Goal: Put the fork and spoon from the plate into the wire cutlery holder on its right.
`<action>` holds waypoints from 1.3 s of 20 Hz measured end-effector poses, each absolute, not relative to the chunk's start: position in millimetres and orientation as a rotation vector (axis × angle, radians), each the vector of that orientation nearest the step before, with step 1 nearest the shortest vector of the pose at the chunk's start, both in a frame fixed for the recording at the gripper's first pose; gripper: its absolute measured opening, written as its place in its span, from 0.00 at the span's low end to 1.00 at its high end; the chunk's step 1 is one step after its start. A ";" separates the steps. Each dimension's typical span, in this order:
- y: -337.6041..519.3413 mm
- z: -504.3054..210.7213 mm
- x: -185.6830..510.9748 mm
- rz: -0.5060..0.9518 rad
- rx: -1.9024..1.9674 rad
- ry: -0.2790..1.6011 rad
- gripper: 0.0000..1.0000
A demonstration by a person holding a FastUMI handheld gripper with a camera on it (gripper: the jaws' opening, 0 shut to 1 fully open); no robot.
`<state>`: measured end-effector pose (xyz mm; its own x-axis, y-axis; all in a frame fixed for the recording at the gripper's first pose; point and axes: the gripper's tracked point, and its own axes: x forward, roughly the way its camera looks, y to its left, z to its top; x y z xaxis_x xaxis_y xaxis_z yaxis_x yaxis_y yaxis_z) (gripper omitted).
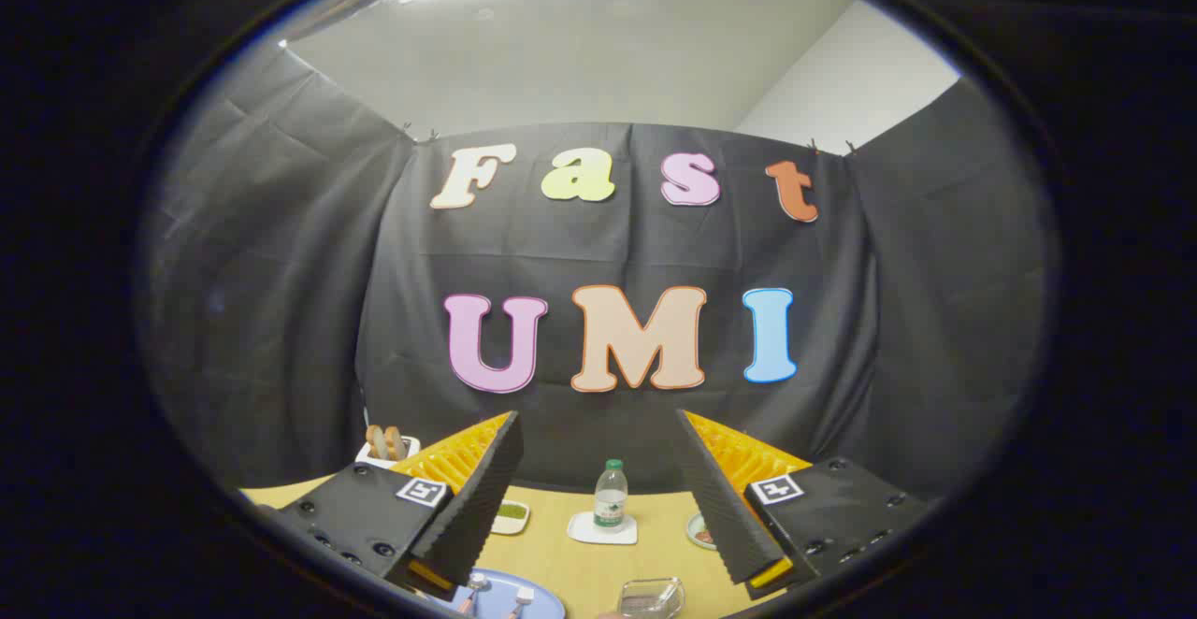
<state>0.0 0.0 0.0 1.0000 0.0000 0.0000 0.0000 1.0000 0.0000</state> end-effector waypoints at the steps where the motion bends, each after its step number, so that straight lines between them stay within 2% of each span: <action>1: -1.0 1.1 0.2 -0.003 -0.007 -0.005 1.00; 17: 32.8 -22.9 4.5 0.084 0.010 0.072 1.00; 26: 58.0 -82.6 4.2 0.141 -0.050 0.210 1.00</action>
<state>4.2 58.0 -82.6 0.9682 0.1338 -0.2113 -0.1443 0.9889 -0.0350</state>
